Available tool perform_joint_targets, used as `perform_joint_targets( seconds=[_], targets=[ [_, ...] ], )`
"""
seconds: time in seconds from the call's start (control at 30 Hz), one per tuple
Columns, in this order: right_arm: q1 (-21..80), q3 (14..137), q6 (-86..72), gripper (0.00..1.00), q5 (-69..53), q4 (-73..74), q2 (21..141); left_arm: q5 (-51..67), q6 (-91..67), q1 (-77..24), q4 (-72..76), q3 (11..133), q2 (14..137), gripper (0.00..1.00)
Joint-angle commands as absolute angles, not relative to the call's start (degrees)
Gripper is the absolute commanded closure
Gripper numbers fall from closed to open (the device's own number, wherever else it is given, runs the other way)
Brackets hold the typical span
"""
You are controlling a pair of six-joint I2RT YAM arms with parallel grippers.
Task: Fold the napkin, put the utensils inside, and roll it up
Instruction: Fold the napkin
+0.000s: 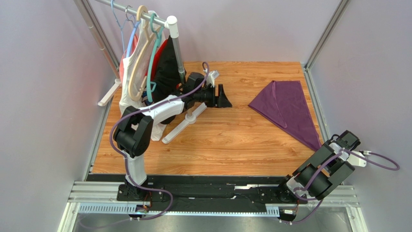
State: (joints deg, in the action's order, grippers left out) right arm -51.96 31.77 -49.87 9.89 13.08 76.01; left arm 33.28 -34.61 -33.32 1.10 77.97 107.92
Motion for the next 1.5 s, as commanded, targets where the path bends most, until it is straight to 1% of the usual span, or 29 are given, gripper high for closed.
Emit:
perform_joint_targets(
  seconds=[0.0,0.23,0.37,0.53,0.7,0.8,1.13,1.47],
  targets=[
    [-52.4,33.0,-48.3,1.0,9.1,13.4,71.5,35.3,-34.5,-32.3,2.6,80.2,107.9,0.25],
    [-51.7,33.3,-49.0,1.0,7.9,15.1,62.1,35.7,-34.2,-32.1,2.5,79.9,107.3,0.25],
    [-49.1,35.5,-50.4,1.0,8.4,16.3,61.0,36.0,-33.8,-32.0,2.2,80.1,107.4,0.25],
    [-39.5,39.9,-51.9,1.0,13.0,16.3,63.5,36.7,-33.2,-31.6,1.9,80.3,107.1,0.25],
    [-27.7,46.7,-52.8,1.0,16.6,15.6,69.4,37.4,-32.3,-31.1,0.9,81.3,106.9,0.25],
    [-22.4,51.7,-52.5,1.0,18.5,15.1,73.6,37.4,-31.0,-31.1,0.3,81.8,106.5,0.25],
    [-11.3,67.8,-52.3,1.0,19.3,15.6,88.4,36.7,-30.1,-30.7,0.3,80.6,105.2,0.25],
    [-1.9,77.9,-53.5,1.0,17.3,14.8,99.0,35.4,-30.1,-29.8,-1.3,78.8,104.3,0.25]
  ],
)
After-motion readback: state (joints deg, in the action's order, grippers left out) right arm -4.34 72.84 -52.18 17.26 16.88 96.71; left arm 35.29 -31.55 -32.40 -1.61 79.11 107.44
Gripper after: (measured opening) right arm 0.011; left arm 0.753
